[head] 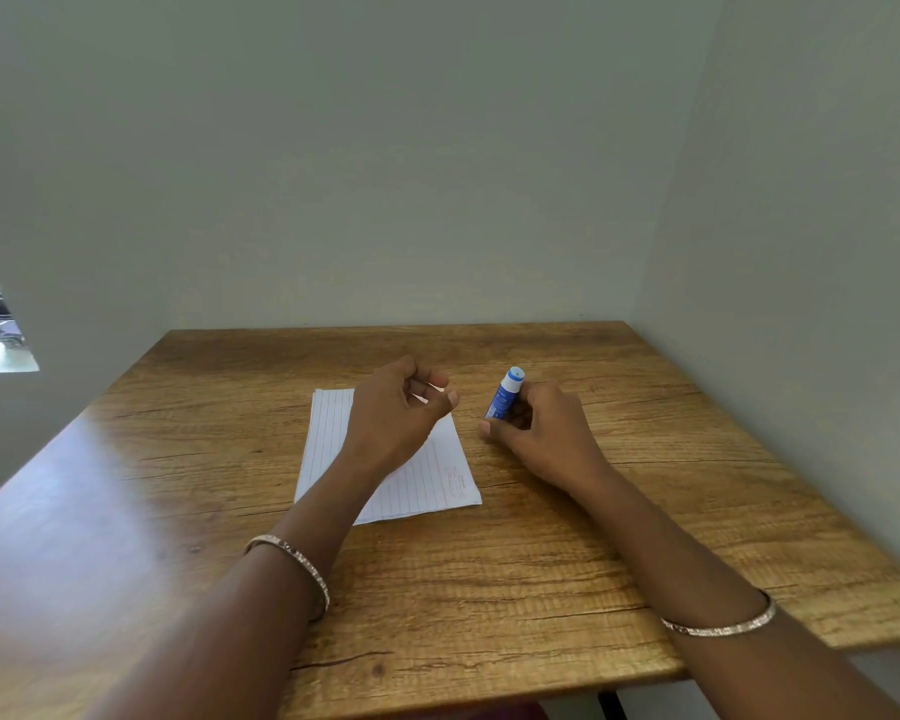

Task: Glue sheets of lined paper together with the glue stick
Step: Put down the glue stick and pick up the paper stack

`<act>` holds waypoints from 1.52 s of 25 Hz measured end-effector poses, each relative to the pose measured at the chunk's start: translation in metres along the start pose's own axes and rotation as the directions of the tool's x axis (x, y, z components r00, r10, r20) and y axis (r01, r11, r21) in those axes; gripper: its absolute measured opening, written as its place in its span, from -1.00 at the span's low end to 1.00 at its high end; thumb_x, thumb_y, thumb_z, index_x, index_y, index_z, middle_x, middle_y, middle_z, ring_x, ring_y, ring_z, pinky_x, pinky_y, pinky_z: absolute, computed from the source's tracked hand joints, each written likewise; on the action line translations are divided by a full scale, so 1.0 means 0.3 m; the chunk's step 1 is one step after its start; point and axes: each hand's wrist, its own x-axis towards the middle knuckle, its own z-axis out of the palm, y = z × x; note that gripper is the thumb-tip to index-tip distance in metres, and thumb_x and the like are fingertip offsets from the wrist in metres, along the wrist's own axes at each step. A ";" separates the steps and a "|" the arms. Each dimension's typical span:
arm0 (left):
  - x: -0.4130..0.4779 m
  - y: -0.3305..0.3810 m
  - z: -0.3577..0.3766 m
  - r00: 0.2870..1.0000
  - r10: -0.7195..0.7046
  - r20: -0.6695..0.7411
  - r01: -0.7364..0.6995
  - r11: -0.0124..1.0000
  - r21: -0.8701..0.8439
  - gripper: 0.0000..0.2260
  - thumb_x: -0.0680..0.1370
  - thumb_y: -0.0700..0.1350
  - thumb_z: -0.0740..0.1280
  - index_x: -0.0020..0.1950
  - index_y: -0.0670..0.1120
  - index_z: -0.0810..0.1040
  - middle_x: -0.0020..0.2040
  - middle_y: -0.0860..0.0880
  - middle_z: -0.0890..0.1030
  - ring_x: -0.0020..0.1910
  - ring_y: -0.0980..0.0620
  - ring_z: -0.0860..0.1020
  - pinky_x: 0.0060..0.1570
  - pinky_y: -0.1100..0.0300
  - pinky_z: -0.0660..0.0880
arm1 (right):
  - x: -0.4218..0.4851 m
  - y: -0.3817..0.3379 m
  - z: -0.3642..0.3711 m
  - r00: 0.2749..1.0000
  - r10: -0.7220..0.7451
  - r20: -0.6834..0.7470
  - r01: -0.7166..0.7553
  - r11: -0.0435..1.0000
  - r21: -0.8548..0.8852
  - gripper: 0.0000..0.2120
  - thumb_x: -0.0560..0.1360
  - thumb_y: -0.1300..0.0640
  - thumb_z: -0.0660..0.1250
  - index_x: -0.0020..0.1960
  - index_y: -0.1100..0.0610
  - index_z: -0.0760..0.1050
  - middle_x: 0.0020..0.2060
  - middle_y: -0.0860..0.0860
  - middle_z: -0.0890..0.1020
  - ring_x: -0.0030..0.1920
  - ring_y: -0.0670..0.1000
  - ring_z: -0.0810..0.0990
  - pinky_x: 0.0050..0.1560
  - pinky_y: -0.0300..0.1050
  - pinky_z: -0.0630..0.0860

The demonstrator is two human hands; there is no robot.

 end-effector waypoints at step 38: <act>0.036 -0.159 -0.345 0.860 -0.443 -0.254 0.439 0.895 -0.074 -0.85 0.46 -0.09 0.52 -0.05 -0.13 0.69 -0.14 -0.06 0.69 -0.18 -0.05 0.67 -0.14 -0.03 0.66 | -0.233 -0.241 0.088 0.835 -0.151 0.528 0.362 0.875 -0.321 -0.34 0.66 -0.26 0.10 0.66 0.02 0.11 0.66 -0.02 0.14 0.65 -0.05 0.10 0.59 -0.05 0.13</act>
